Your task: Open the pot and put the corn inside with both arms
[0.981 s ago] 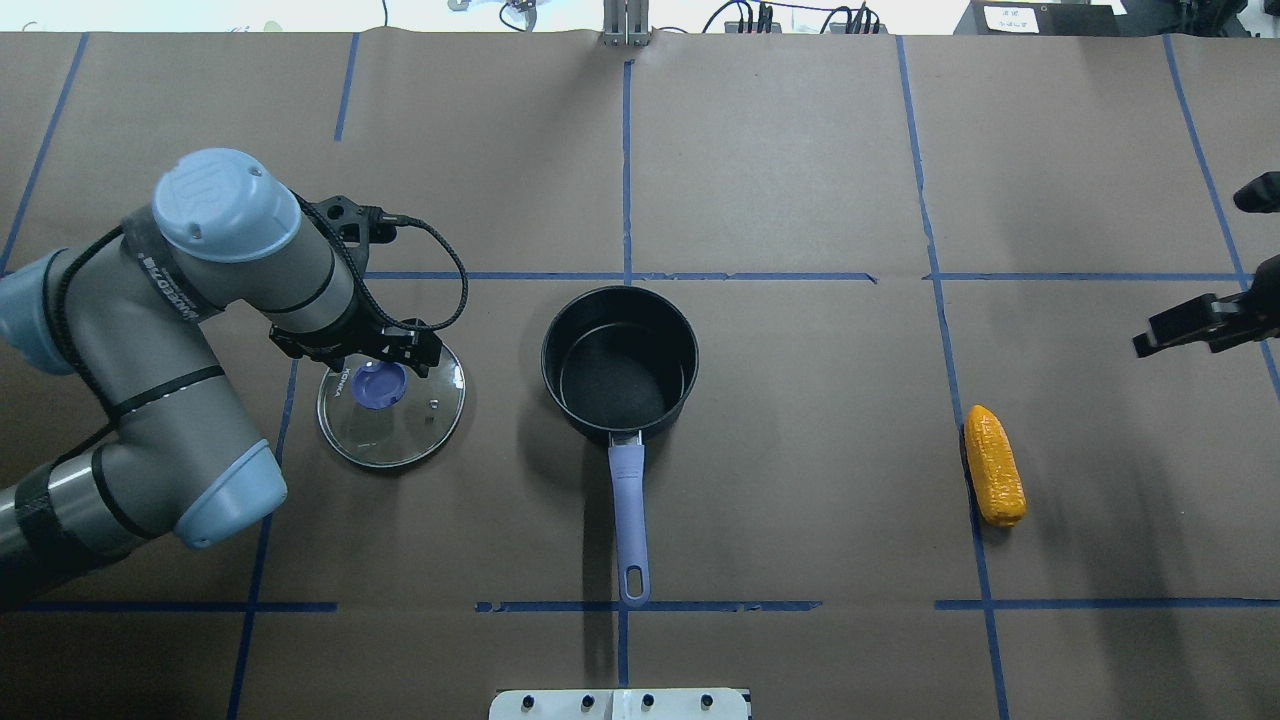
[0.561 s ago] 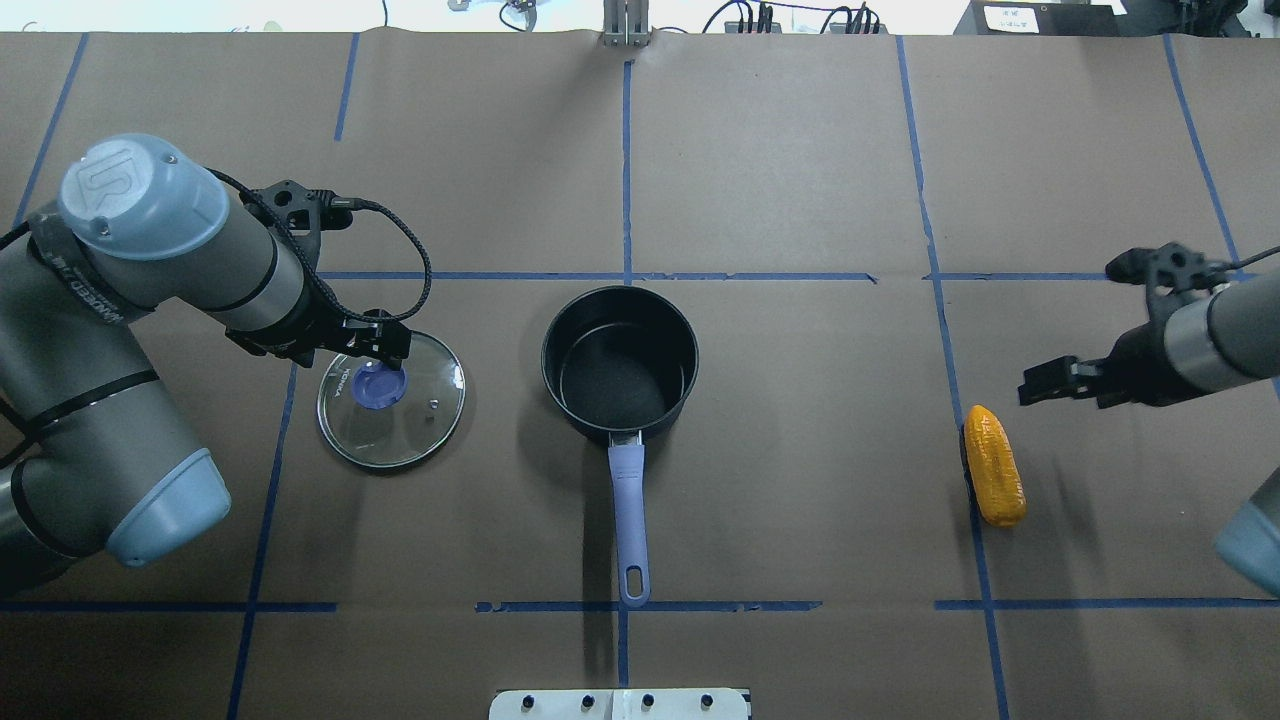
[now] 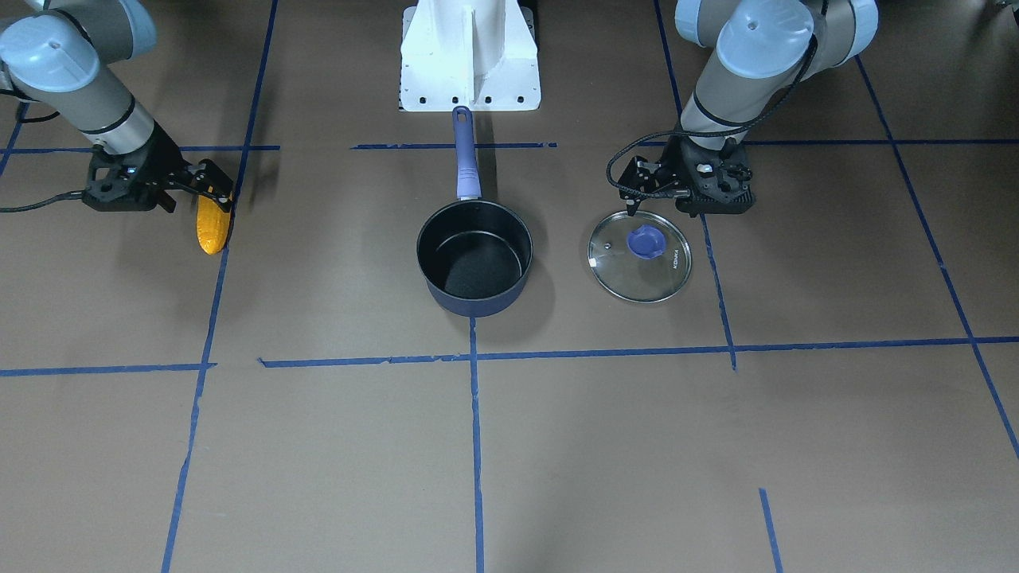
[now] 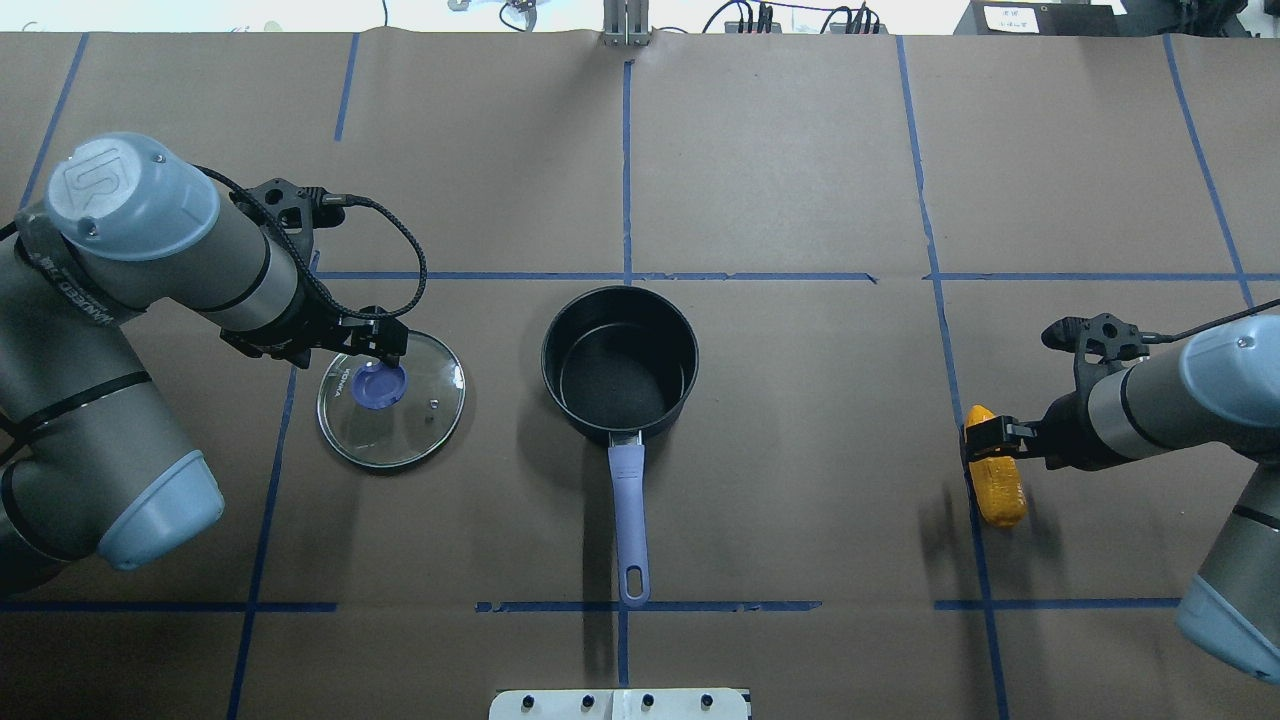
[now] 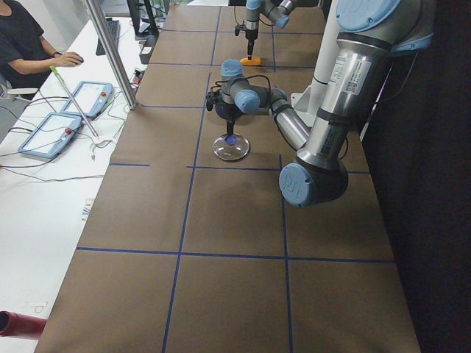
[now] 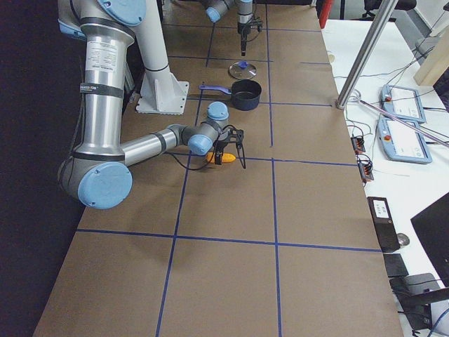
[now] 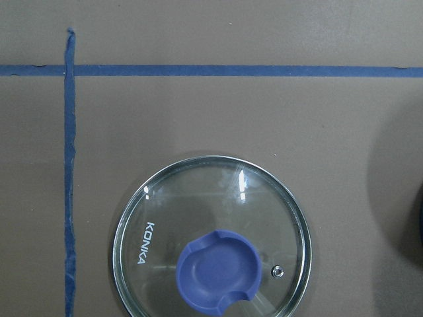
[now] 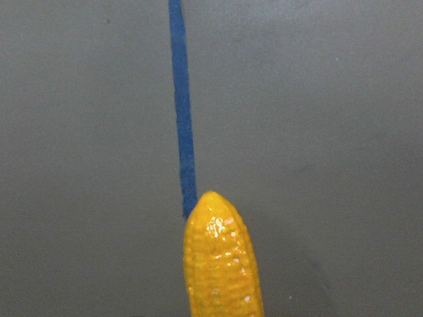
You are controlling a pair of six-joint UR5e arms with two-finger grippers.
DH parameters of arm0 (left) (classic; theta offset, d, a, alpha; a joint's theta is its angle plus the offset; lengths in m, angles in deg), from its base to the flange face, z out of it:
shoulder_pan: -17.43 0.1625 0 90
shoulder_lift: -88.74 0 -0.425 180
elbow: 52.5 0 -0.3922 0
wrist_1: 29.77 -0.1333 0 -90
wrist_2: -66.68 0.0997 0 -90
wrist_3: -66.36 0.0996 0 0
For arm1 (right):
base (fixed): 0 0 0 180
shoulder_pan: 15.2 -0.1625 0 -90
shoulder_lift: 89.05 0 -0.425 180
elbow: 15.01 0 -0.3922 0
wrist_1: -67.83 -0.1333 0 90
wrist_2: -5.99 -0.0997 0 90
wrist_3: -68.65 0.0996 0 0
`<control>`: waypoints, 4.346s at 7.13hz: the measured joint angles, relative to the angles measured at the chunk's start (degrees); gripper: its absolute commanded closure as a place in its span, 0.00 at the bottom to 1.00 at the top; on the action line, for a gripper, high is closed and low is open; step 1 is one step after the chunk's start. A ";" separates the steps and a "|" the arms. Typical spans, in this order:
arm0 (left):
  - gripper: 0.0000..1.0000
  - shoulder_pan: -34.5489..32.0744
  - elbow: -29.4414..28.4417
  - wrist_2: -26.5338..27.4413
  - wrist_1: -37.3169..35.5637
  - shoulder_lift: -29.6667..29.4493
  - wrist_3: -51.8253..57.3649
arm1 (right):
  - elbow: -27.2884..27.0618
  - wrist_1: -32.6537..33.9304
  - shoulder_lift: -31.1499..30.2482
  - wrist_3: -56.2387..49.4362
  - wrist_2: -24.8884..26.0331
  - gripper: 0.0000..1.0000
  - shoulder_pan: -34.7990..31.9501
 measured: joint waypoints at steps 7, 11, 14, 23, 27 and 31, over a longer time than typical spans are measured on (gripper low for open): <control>0.00 -0.96 3.27 0.04 -0.02 1.43 -0.10 | -1.73 0.30 1.02 0.46 1.78 0.99 1.88; 0.00 -2.32 8.81 -0.22 -0.02 5.23 0.14 | -5.41 14.55 22.63 9.86 2.45 0.98 1.64; 0.00 -2.27 9.06 -0.19 -0.02 5.37 -0.03 | 7.34 24.72 44.58 18.66 7.24 0.96 4.50; 0.00 -2.50 8.97 -0.14 -0.23 7.19 2.43 | 12.87 21.66 45.97 19.01 6.19 0.00 4.43; 0.00 -17.00 9.87 -5.83 -1.79 20.24 29.48 | -3.13 22.99 21.27 -4.59 -12.27 0.00 -16.23; 0.00 -40.04 0.07 -10.33 -13.29 20.58 65.81 | -2.30 35.70 6.60 -55.48 -19.83 0.00 -40.73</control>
